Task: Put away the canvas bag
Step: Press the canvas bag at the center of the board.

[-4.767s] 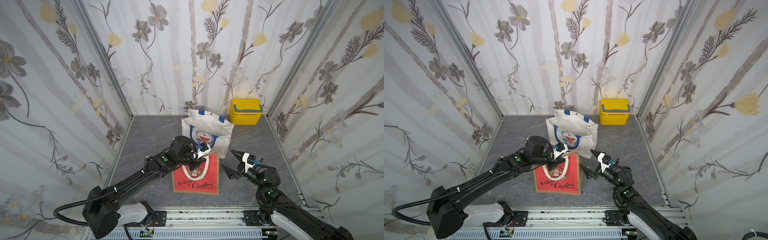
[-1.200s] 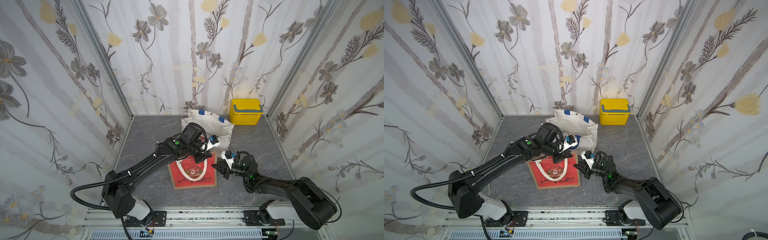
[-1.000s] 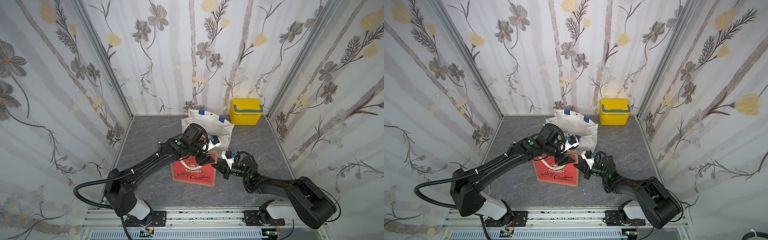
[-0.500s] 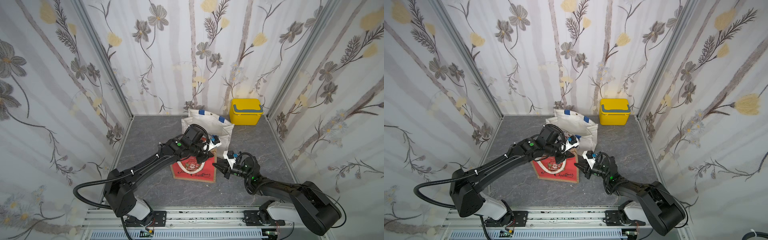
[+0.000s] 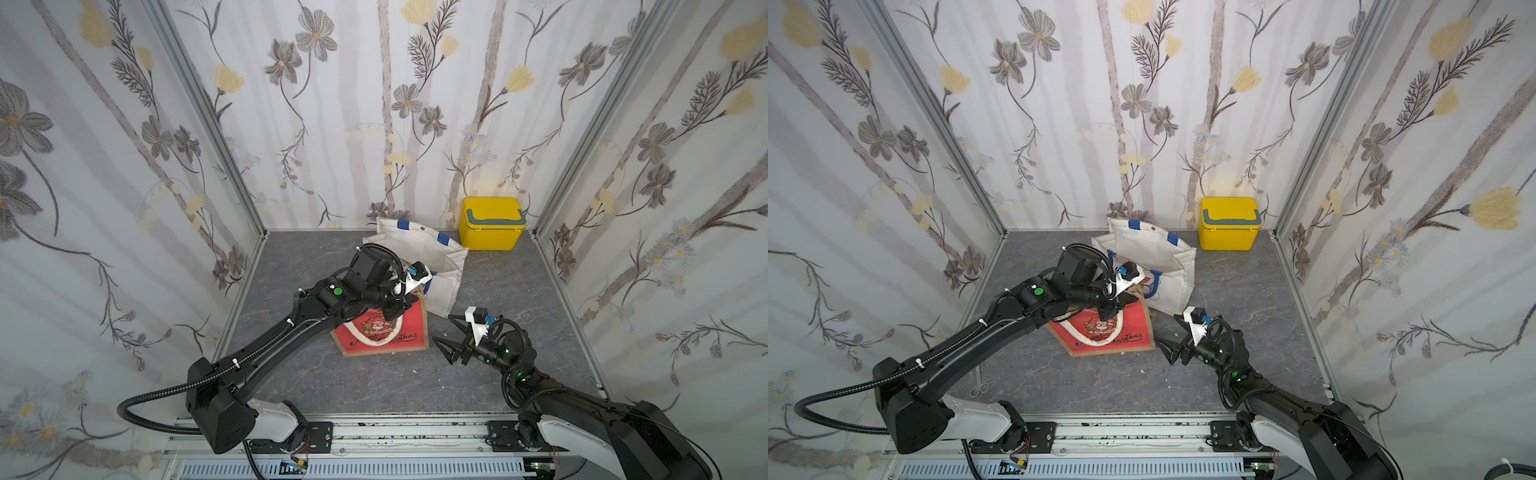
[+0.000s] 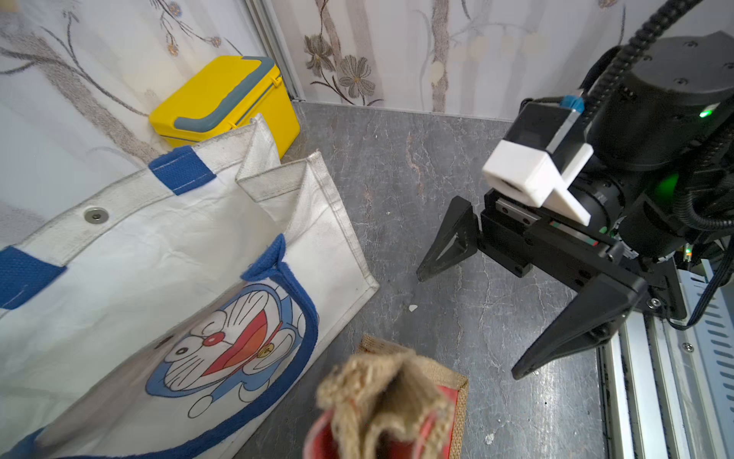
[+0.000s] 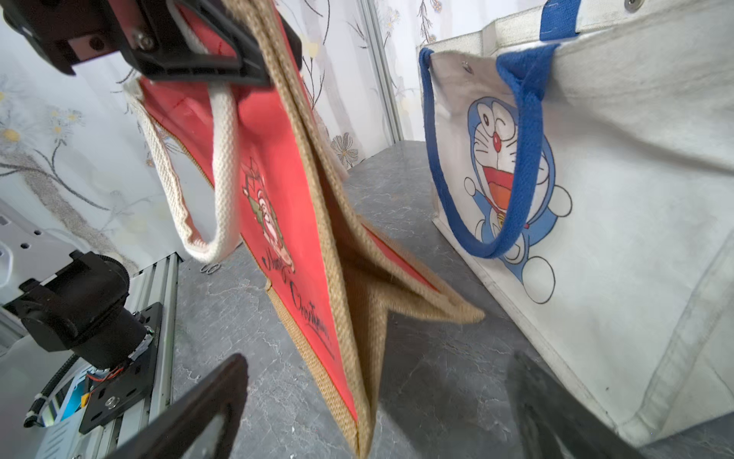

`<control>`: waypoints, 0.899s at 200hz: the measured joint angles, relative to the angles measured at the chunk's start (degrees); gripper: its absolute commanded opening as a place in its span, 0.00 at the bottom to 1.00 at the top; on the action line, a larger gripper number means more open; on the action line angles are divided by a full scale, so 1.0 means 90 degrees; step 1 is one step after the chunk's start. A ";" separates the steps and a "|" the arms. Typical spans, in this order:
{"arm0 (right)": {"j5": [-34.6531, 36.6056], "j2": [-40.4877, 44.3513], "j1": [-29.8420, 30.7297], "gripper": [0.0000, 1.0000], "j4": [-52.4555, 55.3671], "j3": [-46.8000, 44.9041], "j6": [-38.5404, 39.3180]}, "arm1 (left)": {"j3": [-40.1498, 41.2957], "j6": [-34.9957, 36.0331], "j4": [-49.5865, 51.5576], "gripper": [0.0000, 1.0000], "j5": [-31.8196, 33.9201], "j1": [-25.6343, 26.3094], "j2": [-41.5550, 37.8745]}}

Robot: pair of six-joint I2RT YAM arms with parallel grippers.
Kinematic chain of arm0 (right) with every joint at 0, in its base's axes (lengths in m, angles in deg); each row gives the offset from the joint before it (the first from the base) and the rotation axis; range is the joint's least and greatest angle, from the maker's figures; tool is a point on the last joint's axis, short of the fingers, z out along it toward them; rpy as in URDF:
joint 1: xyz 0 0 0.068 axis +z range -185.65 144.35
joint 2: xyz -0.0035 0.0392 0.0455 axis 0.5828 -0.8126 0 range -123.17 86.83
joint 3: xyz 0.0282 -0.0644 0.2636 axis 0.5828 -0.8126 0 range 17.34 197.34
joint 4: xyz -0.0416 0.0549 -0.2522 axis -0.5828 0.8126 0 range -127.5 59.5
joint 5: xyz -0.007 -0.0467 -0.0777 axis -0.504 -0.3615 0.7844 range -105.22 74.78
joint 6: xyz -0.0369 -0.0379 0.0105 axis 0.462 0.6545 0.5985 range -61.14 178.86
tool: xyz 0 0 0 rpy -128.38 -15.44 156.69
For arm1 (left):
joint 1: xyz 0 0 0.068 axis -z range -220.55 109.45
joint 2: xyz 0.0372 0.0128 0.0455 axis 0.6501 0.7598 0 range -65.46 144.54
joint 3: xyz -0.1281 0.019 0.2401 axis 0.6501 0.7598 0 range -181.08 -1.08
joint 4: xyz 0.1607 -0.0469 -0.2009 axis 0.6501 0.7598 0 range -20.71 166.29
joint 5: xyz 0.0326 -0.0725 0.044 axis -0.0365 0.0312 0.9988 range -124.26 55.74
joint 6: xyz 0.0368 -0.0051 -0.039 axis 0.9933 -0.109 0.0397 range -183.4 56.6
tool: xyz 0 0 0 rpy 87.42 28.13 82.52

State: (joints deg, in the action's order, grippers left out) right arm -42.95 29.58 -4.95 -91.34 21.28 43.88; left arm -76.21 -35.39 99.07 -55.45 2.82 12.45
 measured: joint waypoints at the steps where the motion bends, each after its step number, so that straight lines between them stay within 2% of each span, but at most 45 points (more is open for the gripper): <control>1: 0.0002 0.0002 0.0000 0.89 -0.0005 -0.0012 0.0000 | 0.0005 0.0000 0.0000 0.00 -0.0007 -0.0002 -0.0007; 21: 0.0000 -0.0015 0.0029 0.82 -0.0095 -0.0313 -0.0075 | 0.0027 -0.0029 -0.0029 0.00 -0.0153 -0.0036 -0.0160; 56: -0.0036 -0.0525 0.0335 0.77 -0.0432 -0.0359 -0.0109 | 0.0058 -0.0148 -0.0104 0.00 -0.0447 -0.0036 -0.0359; 97: -0.0187 -0.1557 0.0675 0.58 -0.1205 -0.0041 -0.0117 | 0.0355 -0.0284 -0.0364 0.00 -0.0675 -0.0039 -0.0508; 116: -0.0272 -0.1902 0.0845 0.43 -0.1535 0.0180 -0.0146 | 0.0437 -0.0345 -0.0398 0.00 -0.0780 -0.0039 -0.0508; 141: -0.0335 -0.2183 0.0984 0.16 -0.1834 0.0347 -0.0163 | 0.0520 -0.0398 -0.0488 0.00 -0.0857 -0.0039 -0.0491; 168: -0.0364 -0.2263 0.1047 0.00 -0.1928 0.0340 -0.0185 | 0.0651 -0.0403 -0.0668 0.00 -0.0835 -0.0051 -0.0486; 180: -0.0357 -0.2249 0.1061 0.00 -0.1916 0.0321 -0.0206 | 0.0673 -0.0403 -0.0697 0.00 -0.0831 -0.0053 -0.0474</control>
State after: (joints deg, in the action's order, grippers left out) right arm -46.16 9.34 4.60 -108.59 24.17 42.02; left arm -70.16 -39.02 92.80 -62.93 2.34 8.19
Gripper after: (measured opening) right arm 0.052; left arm 0.099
